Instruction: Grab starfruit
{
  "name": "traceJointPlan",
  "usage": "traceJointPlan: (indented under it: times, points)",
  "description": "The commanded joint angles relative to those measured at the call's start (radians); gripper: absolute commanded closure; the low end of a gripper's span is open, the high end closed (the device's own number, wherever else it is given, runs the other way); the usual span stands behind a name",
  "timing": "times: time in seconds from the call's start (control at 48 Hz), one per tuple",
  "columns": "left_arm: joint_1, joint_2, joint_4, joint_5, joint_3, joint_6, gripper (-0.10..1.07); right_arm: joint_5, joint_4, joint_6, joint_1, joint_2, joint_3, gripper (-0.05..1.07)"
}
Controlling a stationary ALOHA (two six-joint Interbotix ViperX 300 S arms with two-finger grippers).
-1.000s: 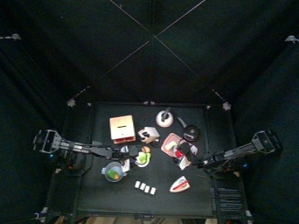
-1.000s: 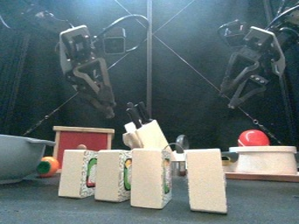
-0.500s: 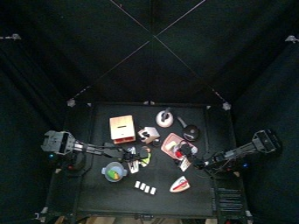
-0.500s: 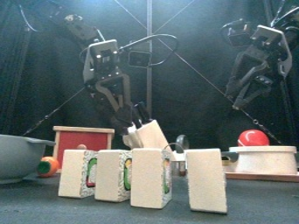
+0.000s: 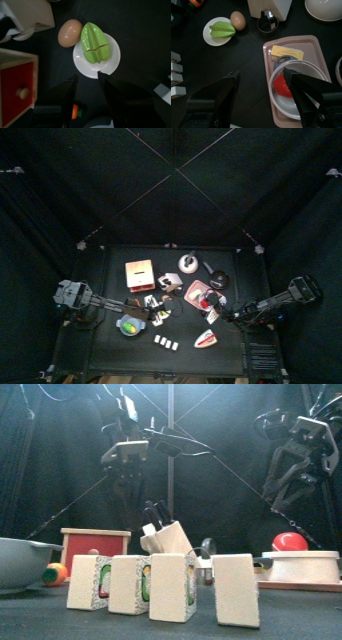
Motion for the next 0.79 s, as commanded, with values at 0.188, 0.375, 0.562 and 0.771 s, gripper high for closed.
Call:
traceJointPlan:
  times: [0.188, 0.375, 0.562, 0.771]
  points:
    - [-0.008, 0.037, 0.029, -0.106, -0.026, -0.075, 0.12, 0.002, -0.003, -0.002, 0.006, -0.015, -0.008, 0.04]
    - [-0.006, 0.077, 0.029, -0.172, -0.029, -0.095, 0.00, 0.002, -0.002, 0.000, 0.006, -0.015, 0.003, 0.04]
    - [-0.005, 0.117, 0.043, -0.172, -0.029, -0.137, 0.00, 0.005, 0.000, 0.000, 0.006, -0.015, 0.009, 0.04]
    - [0.006, 0.121, 0.110, -0.170, -0.021, -0.201, 0.00, 0.005, 0.000, 0.000, 0.005, -0.015, 0.014, 0.04]
